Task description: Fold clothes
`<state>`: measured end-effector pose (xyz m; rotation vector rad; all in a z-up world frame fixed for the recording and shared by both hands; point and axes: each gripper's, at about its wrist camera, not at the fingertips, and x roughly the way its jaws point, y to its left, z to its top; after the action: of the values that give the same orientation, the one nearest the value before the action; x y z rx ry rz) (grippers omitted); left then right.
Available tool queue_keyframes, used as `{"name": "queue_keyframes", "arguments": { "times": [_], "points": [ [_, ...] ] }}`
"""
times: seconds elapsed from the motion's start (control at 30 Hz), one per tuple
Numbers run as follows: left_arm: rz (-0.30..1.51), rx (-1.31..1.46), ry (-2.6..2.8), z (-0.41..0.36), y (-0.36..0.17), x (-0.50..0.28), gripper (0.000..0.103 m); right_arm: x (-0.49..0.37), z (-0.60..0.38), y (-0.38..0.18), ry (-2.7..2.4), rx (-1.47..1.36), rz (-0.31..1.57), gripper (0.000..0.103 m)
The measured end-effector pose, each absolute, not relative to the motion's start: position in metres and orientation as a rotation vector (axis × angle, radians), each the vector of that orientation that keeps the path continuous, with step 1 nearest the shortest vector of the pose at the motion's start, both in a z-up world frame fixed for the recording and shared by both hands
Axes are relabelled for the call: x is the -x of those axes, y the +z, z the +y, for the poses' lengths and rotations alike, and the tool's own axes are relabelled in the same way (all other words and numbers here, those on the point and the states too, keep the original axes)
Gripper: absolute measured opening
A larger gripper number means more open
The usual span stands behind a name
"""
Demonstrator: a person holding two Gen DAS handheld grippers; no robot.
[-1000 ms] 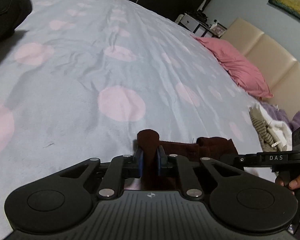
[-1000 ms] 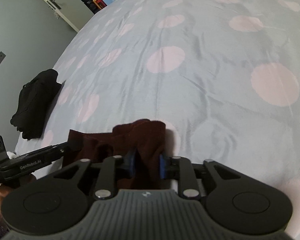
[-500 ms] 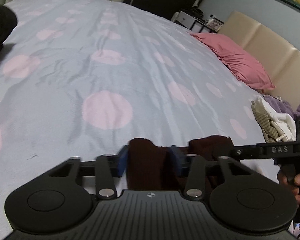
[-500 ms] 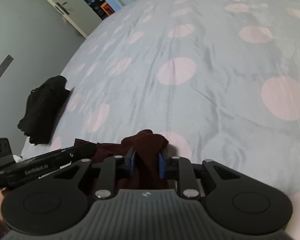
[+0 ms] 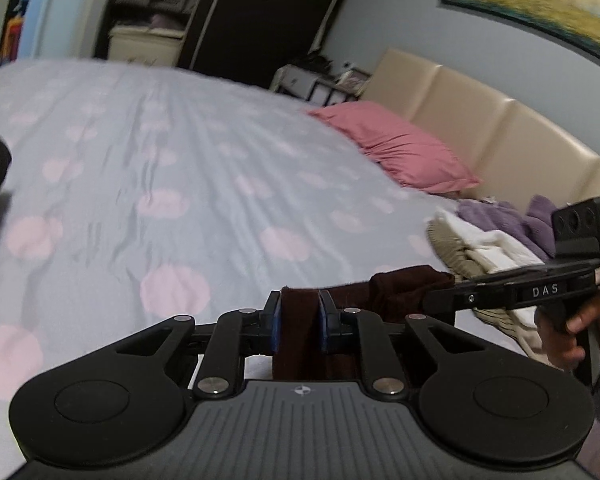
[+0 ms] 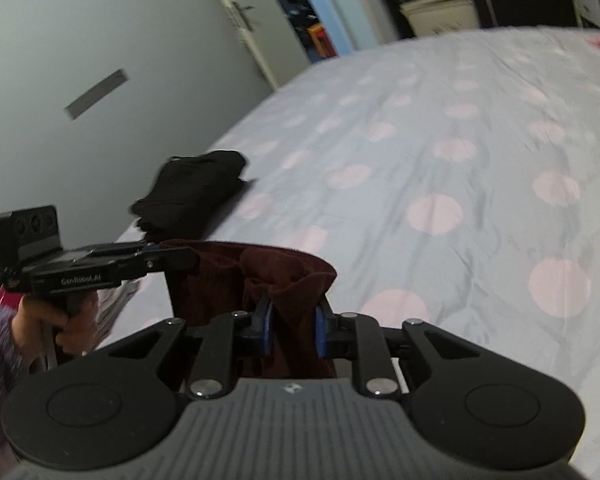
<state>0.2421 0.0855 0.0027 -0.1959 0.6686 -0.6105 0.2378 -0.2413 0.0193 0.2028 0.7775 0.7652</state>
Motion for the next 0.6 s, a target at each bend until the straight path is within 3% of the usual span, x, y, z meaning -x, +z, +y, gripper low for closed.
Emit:
{"name": "queue_keyframes", "arguments": {
  "times": [0.23, 0.6],
  "points": [
    [0.601, 0.097, -0.686, 0.095, 0.042, -0.181, 0.015, -0.168, -0.251, 0.047, 0.872, -0.075, 0.709, 0.022],
    [0.63, -0.113, -0.813, 0.087, 0.058, -0.079, 0.015, -0.053, -0.257, 0.039, 0.998, 0.132, 0.712, 0.021]
  ]
}}
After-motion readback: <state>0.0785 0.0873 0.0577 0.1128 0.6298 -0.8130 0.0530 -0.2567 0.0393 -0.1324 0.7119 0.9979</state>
